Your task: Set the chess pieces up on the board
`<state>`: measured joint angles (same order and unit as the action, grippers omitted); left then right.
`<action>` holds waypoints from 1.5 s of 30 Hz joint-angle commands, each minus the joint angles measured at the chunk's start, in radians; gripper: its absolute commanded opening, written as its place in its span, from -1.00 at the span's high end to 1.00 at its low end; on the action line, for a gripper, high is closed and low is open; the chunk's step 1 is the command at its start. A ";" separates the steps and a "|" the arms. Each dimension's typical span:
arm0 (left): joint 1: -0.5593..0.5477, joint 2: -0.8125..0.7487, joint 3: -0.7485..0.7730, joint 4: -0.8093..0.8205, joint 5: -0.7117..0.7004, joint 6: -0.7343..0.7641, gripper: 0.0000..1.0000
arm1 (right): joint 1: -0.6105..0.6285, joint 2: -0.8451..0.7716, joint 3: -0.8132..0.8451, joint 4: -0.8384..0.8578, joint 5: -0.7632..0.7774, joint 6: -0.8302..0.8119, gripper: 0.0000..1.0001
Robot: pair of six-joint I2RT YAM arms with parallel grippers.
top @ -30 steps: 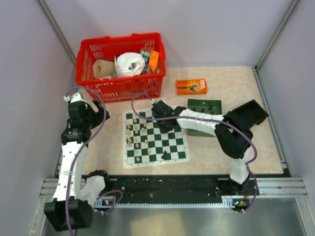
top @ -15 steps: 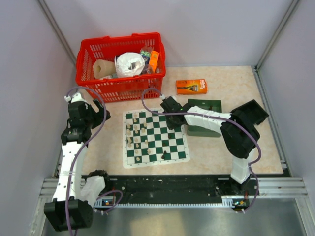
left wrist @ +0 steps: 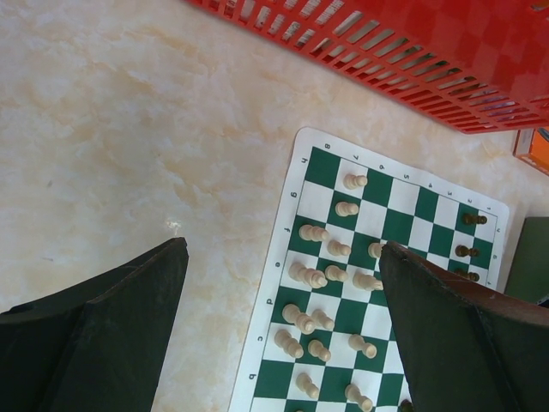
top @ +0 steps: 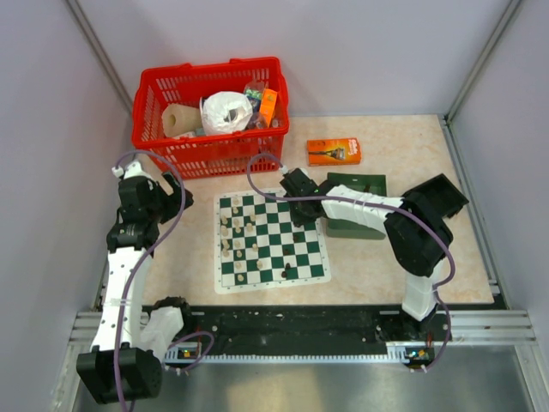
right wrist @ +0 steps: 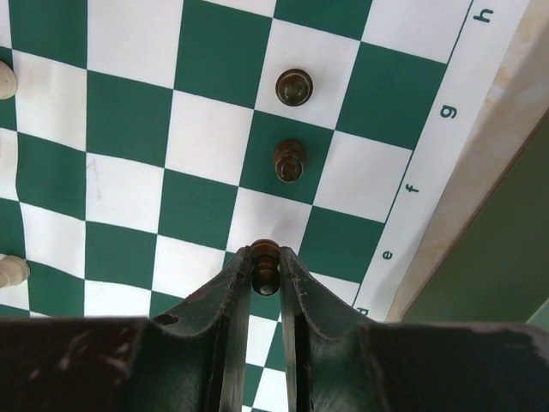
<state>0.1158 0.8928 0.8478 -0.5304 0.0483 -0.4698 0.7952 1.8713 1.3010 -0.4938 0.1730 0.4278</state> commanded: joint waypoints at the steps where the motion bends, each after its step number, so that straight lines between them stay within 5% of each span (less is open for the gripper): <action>1: 0.002 -0.009 -0.013 0.041 0.008 -0.004 -0.97 | -0.008 0.006 0.014 0.034 -0.006 -0.004 0.62; 16: 0.001 -0.009 -0.016 0.043 0.010 -0.004 -0.97 | -0.007 0.043 0.020 0.052 0.005 -0.012 0.46; 31: -0.001 -0.005 -0.013 0.044 0.010 0.000 -0.97 | 0.006 -0.156 -0.031 0.018 -0.030 0.005 0.24; 45: 0.001 -0.011 -0.012 0.041 0.019 0.000 -0.97 | 0.094 -0.084 -0.062 0.009 -0.020 0.071 0.20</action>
<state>0.1158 0.8928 0.8402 -0.5301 0.0589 -0.4698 0.8806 1.7645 1.2373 -0.4950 0.1410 0.4694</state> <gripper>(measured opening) 0.988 0.398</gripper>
